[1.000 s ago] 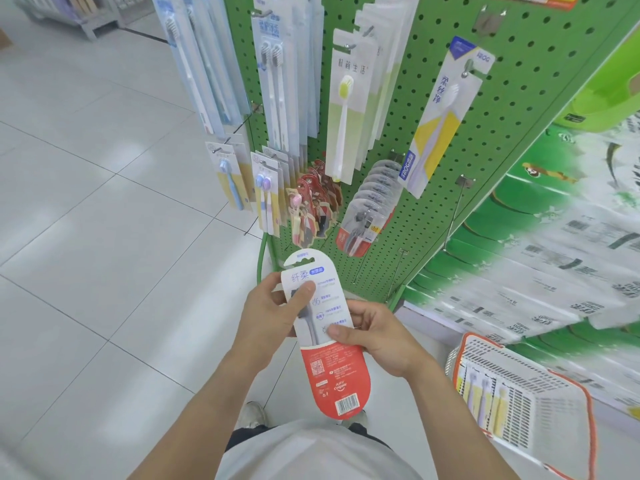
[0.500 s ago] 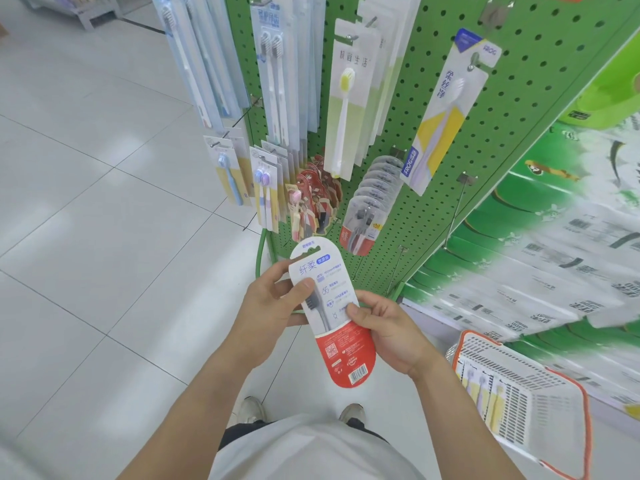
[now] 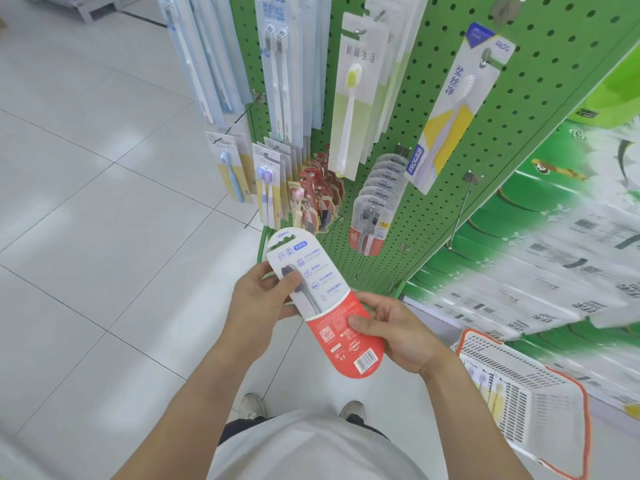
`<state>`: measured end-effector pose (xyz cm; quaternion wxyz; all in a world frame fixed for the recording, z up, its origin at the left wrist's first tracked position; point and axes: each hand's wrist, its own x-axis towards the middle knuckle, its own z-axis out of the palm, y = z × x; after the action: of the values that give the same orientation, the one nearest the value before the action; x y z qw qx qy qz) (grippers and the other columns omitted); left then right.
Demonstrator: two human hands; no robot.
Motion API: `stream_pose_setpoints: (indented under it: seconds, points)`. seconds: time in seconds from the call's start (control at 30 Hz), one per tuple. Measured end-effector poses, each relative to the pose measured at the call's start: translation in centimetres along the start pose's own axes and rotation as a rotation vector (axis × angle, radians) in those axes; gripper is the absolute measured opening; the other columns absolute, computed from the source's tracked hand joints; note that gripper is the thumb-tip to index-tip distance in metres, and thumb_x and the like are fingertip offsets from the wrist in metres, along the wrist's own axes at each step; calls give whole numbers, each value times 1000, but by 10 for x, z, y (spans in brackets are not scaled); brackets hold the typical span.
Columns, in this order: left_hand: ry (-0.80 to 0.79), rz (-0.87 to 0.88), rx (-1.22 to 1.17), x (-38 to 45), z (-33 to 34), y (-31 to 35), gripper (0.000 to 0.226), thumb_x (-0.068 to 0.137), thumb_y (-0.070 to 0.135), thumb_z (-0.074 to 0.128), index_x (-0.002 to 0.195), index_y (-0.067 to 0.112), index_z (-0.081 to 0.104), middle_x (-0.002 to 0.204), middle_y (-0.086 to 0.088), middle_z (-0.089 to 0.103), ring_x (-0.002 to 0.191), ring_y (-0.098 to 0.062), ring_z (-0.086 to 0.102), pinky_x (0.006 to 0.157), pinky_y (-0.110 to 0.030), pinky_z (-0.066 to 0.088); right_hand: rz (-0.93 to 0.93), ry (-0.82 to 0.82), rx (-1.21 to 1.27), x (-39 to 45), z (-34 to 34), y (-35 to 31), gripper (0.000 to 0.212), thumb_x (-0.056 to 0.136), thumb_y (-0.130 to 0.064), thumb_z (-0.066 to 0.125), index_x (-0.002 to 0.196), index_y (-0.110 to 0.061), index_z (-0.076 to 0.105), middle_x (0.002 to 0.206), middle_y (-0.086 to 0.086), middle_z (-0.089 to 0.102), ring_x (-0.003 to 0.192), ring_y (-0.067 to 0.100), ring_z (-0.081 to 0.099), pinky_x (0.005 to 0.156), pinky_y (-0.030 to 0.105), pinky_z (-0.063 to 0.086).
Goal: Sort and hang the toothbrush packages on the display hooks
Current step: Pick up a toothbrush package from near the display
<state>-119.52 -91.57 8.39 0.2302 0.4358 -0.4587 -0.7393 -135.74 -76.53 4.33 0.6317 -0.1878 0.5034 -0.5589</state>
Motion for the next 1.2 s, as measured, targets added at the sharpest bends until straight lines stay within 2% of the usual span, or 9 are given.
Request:
stream_pose_setpoints:
  seconds: [0.1, 0.23, 0.37, 0.5, 0.6, 0.7, 0.83, 0.97, 1.2]
  points:
    - [52, -18, -44, 2, -3, 2, 18, 95, 6, 64, 113, 4, 62, 95, -4, 79, 89, -27, 76, 62, -32, 61, -14, 0, -78, 0, 0, -1, 45, 87, -7, 71, 131, -9, 64, 118, 26, 70, 96, 30, 73, 85, 38, 59]
    - [94, -36, -43, 5, -5, 1, 14, 97, 9, 63, 110, 5, 62, 100, -5, 78, 93, -27, 76, 66, -34, 63, -62, -28, -115, 2, 5, -6, 48, 86, -3, 71, 133, -12, 64, 120, 25, 69, 100, 31, 72, 89, 39, 57]
    - [107, -48, -61, 9, -9, 4, 11, 98, 9, 62, 109, 6, 64, 102, -6, 78, 90, -25, 76, 70, -35, 63, -83, -115, -184, 1, 6, -11, 60, 85, 10, 71, 140, -13, 57, 131, 23, 65, 115, 33, 66, 99, 42, 51]
    - [152, -67, -100, 12, -9, 2, 12, 98, 12, 63, 109, 7, 64, 102, -5, 78, 93, -23, 76, 76, -37, 61, -77, -168, -212, 3, 7, -14, 71, 83, 10, 72, 145, -17, 52, 137, 22, 60, 123, 36, 60, 106, 51, 47]
    - [160, -47, -104, 13, -10, 3, 12, 98, 13, 64, 108, 8, 63, 97, -2, 79, 93, -23, 76, 73, -35, 62, -72, -218, -208, 4, 7, -12, 77, 83, 14, 69, 150, -15, 45, 145, 23, 53, 128, 36, 55, 109, 51, 44]
    - [134, 6, -64, 11, -8, 7, 26, 95, 14, 67, 119, 5, 59, 101, -5, 78, 93, -24, 76, 72, -36, 62, -73, -208, -152, 5, 7, -9, 76, 83, 17, 65, 150, -13, 44, 145, 23, 53, 126, 33, 56, 104, 45, 47]
    - [76, 69, 43, 8, -5, 8, 45, 87, 11, 75, 127, 14, 55, 111, -3, 74, 94, -19, 75, 67, -32, 62, -64, -166, -69, 4, 8, -3, 69, 82, 16, 64, 146, -8, 48, 134, 23, 59, 115, 33, 61, 96, 42, 51]
    - [67, 107, 106, 4, -4, 6, 42, 88, 9, 75, 125, 16, 56, 106, -2, 75, 88, -18, 76, 60, -28, 60, 0, -65, -57, 6, 12, 1, 59, 83, -4, 73, 138, -3, 53, 125, 22, 66, 108, 33, 66, 88, 40, 55]
    - [81, 111, 76, 2, -9, 5, 30, 89, 5, 73, 110, 22, 60, 91, 6, 79, 77, -13, 76, 56, -26, 59, 36, 23, -43, 7, 23, 2, 46, 84, -12, 71, 128, -4, 61, 113, 19, 73, 93, 26, 73, 79, 34, 59]
